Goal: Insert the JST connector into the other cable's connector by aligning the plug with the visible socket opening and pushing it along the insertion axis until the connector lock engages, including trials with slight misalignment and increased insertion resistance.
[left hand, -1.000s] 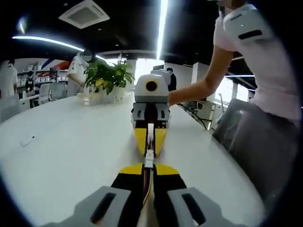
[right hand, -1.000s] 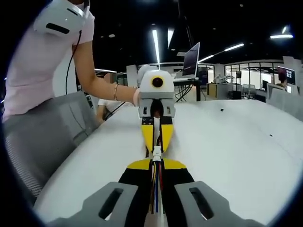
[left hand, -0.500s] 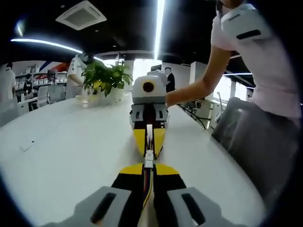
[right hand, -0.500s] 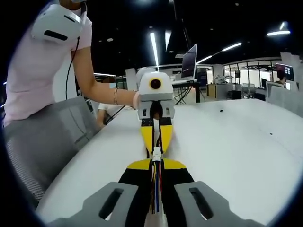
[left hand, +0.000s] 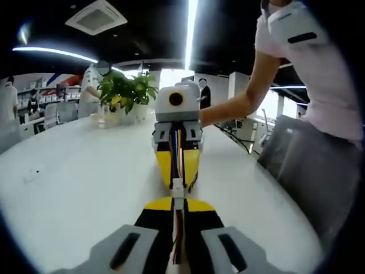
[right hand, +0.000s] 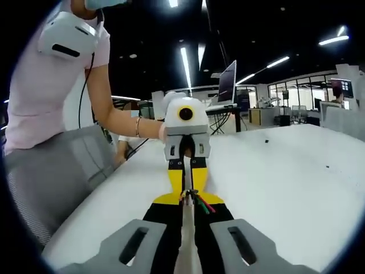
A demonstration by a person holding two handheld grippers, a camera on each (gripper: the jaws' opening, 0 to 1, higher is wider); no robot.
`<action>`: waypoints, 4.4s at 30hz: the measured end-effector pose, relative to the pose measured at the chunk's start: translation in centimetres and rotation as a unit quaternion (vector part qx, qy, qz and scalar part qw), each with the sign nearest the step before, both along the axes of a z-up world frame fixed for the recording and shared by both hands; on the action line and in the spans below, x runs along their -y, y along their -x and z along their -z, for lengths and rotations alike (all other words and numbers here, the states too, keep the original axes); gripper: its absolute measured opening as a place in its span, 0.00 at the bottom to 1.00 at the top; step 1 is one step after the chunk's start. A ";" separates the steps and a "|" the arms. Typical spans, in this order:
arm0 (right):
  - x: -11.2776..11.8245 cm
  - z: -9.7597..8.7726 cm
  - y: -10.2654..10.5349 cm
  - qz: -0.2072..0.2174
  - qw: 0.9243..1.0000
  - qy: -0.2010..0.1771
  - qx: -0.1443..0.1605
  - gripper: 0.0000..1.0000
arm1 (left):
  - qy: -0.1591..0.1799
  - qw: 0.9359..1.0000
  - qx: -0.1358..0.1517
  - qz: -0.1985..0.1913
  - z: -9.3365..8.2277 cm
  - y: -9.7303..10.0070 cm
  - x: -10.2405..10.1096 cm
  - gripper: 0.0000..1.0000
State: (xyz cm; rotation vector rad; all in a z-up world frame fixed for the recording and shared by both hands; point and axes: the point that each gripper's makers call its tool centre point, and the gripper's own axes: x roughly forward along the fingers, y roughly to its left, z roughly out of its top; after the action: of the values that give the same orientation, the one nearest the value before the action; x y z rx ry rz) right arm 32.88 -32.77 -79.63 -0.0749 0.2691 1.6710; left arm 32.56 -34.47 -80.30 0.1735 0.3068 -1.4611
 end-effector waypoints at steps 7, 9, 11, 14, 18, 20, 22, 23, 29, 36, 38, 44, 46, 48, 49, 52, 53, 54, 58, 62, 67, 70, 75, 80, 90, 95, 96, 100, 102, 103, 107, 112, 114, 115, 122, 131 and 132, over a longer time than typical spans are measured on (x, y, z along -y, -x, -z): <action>-0.1 0.3 0.0 0.001 1.000 0.002 0.001 0.03 | -0.005 1.000 -0.001 -0.003 0.3 -0.2 -0.2 0.00; -0.1 0.5 -0.1 0.000 1.000 0.006 0.001 0.03 | -0.007 1.000 -0.004 -0.004 0.4 -0.3 -0.3 0.00; -0.2 0.8 -0.2 0.001 1.000 0.006 0.002 0.03 | -0.008 1.000 -0.005 -0.005 0.5 -0.4 -0.4 0.00; -0.2 0.9 -0.4 0.002 1.000 0.004 0.002 0.03 | -0.010 1.000 -0.004 -0.006 0.5 -0.5 -0.5 0.00; -0.2 1.2 -0.4 0.000 1.000 0.007 0.003 0.04 | -0.018 1.000 -0.002 -0.005 0.8 -0.6 -0.6 0.00; -0.3 1.5 -0.5 0.001 1.000 0.010 0.005 0.04 | -0.022 1.000 -0.004 -0.007 1.1 -0.7 -0.6 0.00; -0.3 1.8 -0.5 0.002 1.000 0.012 0.011 0.04 | -0.026 1.000 -0.004 -0.008 1.5 -0.8 -0.6 0.00; -0.2 2.0 -0.6 0.003 1.000 0.014 0.012 0.04 | -0.027 1.000 -0.003 -0.009 1.6 -0.9 -0.6 0.00; -0.1 2.4 -1.2 0.014 1.000 0.014 0.001 0.04 | -0.030 0.999 -0.001 -0.018 2.0 -1.5 -0.7 0.00; 0.2 3.2 -1.2 0.015 1.000 0.024 0.003 0.04 | -0.041 0.999 -0.001 -0.020 2.8 -1.6 -0.6 0.00; 0.2 3.3 -1.2 0.016 1.000 0.025 0.001 0.04 | -0.043 0.999 0.001 -0.020 2.9 -1.7 -0.6 0.00; 0.4 3.4 -1.3 0.021 0.999 0.028 0.001 0.05 | -0.036 0.999 -0.011 -0.028 3.0 -1.8 -0.6 0.00; 0.4 3.6 -1.4 0.023 0.999 0.033 -0.003 0.05 | -0.038 0.999 -0.009 -0.029 3.0 -1.9 -0.6 0.00; 0.6 3.9 -1.4 0.024 0.999 0.040 -0.005 0.05 | -0.038 0.999 -0.009 -0.030 3.0 -2.0 -0.6 0.00; 0.7 4.1 -1.4 0.025 0.999 0.043 -0.005 0.05 | -0.037 0.999 -0.009 -0.030 2.9 -2.0 -0.7 0.00; 1.1 4.4 -1.6 0.034 0.998 0.049 -0.005 0.05 | -0.036 0.999 -0.012 -0.029 2.9 -2.0 -0.8 0.00; 1.2 4.3 -1.6 0.037 0.998 0.047 -0.008 0.06 | -0.038 0.999 -0.012 -0.029 3.0 -1.9 -0.8 0.00; 1.2 4.2 -1.6 0.038 0.998 0.045 -0.011 0.07 | -0.038 0.999 -0.012 -0.029 3.0 -1.9 -0.8 0.00; 1.3 3.9 -1.5 0.039 0.998 0.043 -0.014 0.10 | -0.039 0.999 -0.009 -0.027 3.0 -2.0 -0.8 0.00; 1.5 3.9 -1.4 0.038 0.998 0.045 -0.015 0.12 | -0.038 0.999 -0.010 -0.025 3.0 -1.8 -0.5 0.00; 1.9 3.9 -1.0 0.039 0.998 0.046 -0.018 0.12 | -0.044 0.998 -0.018 -0.029 3.3 -1.6 -0.3 0.08; 2.0 3.8 -1.0 0.042 0.998 0.046 -0.019 0.13 | -0.048 0.998 -0.012 -0.024 3.3 -1.4 -0.3 0.08; 2.2 3.6 -1.4 0.051 0.998 0.045 -0.017 0.12 | -0.053 0.998 -0.017 -0.036 3.5 -1.8 -0.5 0.11; 2.3 3.5 -1.9 0.059 0.997 0.046 -0.012 0.09 | -0.048 0.998 -0.018 -0.047 3.2 -2.3 -0.7 0.09; 2.0 4.0 -2.4 0.063 0.996 0.055 -0.007 0.00 | -0.033 0.996 -0.029 -0.071 2.6 -3.2 -1.2 0.00; 1.8 3.4 -1.9 0.058 0.997 0.051 -0.006 0.04 | -0.029 0.997 -0.030 -0.066 1.8 -2.5 -1.3 0.01; 1.9 3.3 -1.7 0.057 0.997 0.051 -0.004 0.05 | -0.028 0.997 -0.023 -0.065 1.5 -2.3 -1.3 0.01; 2.3 2.5 -0.8 0.055 0.997 0.046 -0.006 0.09 | -0.029 0.998 -0.014 -0.053 0.8 -1.3 -1.2 0.07; 2.5 2.3 -0.3 0.051 0.998 0.049 -0.001 0.09 | -0.037 0.998 -0.007 -0.046 0.8 -0.6 -1.2 0.07; 2.6 2.3 -0.2 0.051 0.997 0.049 -0.001 0.08 | -0.040 0.998 -0.008 -0.046 0.9 -0.4 -1.2 0.07; 2.8 2.4 0.2 0.054 0.997 0.057 0.008 0.08 | -0.043 0.998 -0.005 -0.055 1.2 -0.2 -1.5 0.07; 2.1 2.8 -0.2 0.055 0.997 0.055 0.013 0.07 | -0.049 0.997 -0.012 -0.063 1.8 0.1 -1.7 0.07; 1.6 3.2 -0.4 0.052 0.997 0.057 0.016 0.08 | -0.050 0.997 -0.013 -0.063 1.9 0.4 -1.7 0.07; 1.5 3.3 -0.5 0.052 0.997 0.058 0.016 0.09 | -0.049 0.997 -0.014 -0.064 1.9 0.5 -1.7 0.07; 0.7 4.6 -1.7 0.057 0.996 0.063 0.020 0.06 | -0.057 0.996 -0.018 -0.068 2.3 1.0 -2.1 0.07; 1.1 4.5 -2.1 0.072 0.993 0.062 -0.071 0.04 | -0.040 0.996 0.006 -0.080 1.2 0.1 -2.2 0.07; 1.2 4.5 -2.2 0.074 0.992 0.061 -0.081 0.04 | -0.040 0.996 0.010 -0.085 1.2 -0.3 -2.1 0.07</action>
State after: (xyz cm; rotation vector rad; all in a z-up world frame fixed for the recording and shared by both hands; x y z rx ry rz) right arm 35.09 -33.96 -84.15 -0.0101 0.4893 1.5135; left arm 32.89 -32.33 -81.48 0.2205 0.3554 -1.2780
